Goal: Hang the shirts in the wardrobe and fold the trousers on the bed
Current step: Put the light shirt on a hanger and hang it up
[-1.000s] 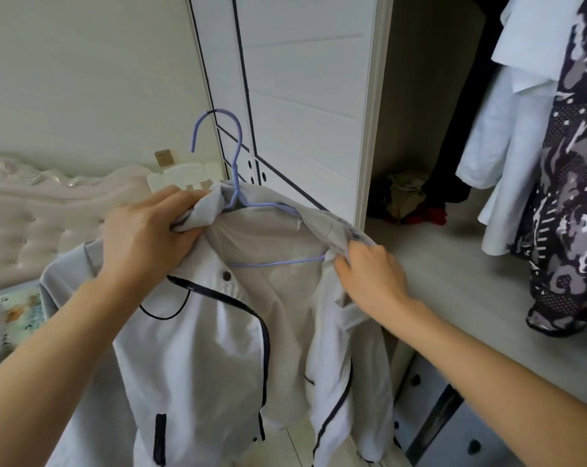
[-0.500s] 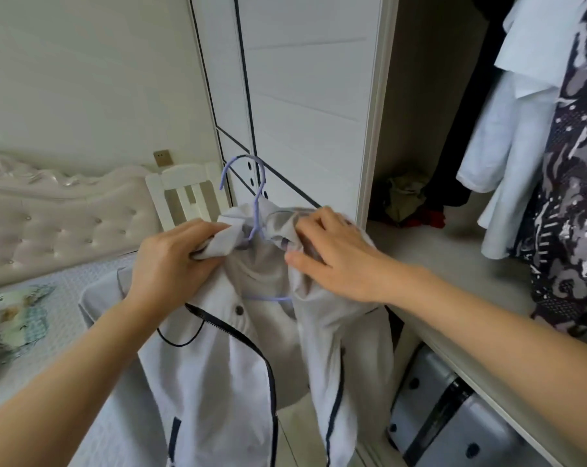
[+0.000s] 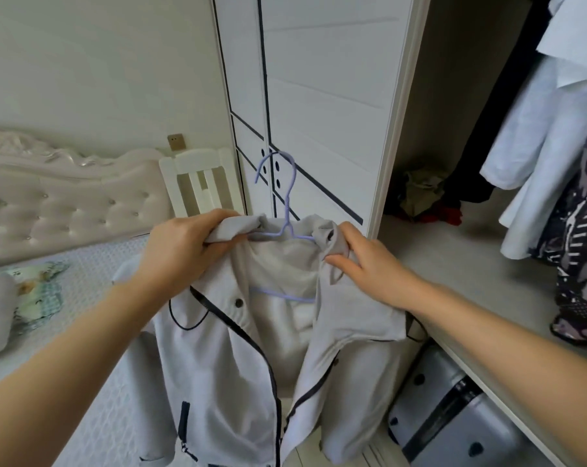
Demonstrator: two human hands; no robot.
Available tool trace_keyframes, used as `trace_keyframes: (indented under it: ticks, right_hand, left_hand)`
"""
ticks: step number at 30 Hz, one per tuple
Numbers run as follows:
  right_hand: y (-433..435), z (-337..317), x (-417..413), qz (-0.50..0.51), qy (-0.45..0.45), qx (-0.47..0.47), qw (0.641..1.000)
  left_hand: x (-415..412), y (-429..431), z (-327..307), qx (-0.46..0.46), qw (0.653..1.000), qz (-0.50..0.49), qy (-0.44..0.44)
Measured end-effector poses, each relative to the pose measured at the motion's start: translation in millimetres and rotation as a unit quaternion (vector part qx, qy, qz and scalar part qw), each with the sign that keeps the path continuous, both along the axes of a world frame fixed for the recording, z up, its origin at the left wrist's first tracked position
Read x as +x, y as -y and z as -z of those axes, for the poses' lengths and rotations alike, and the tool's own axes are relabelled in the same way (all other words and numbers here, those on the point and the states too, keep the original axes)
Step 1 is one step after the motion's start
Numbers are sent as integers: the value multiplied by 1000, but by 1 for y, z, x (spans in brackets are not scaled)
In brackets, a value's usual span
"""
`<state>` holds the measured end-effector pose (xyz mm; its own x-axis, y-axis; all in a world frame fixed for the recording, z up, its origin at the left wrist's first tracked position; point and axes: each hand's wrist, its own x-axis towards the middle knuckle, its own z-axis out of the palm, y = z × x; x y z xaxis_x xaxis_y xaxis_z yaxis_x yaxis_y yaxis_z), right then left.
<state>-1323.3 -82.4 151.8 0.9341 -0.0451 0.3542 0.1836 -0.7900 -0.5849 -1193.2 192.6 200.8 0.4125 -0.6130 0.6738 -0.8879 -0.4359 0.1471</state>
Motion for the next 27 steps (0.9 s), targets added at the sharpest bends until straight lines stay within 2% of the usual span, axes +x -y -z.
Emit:
trace_keyframes:
  ticks: [3,6,9,12,15,19,21,23,25,27]
  right_hand:
    - [17,-7,-9,14,14,-15,1000]
    - [28,-9,-12,7,-24,-64,998]
    - [26,-13,-7,-14,-57,-121,991]
    - [28,-16,-4,-61,-68,-98,991]
    - [30,-20,-3,-64,-33,-76,995]
    - [29,-26,0,-46,-27,-97,994]
    - [29,-27,0,-42,-47,-140,988]
    - [30,-26,4,-35,-86,-216,972]
    - [29,-22,10,-19,-120,-294,948]
    - [30,-15,14,6,-105,-356,928]
  left_hand:
    - [19,-18,7,83,989,-10,118]
    - [38,-29,19,180,976,-42,119]
    - [51,-26,29,174,978,-107,51]
    - [56,-24,41,70,983,-161,-45]
    - [57,-25,52,-34,950,-261,-167]
    - [61,-28,63,-84,908,-221,-345]
    - [59,-26,68,-102,890,-223,-384]
    - [57,-22,72,-101,899,-233,-356]
    - [56,-21,73,-67,928,-233,-282]
    - [56,-26,72,6,953,-238,-186]
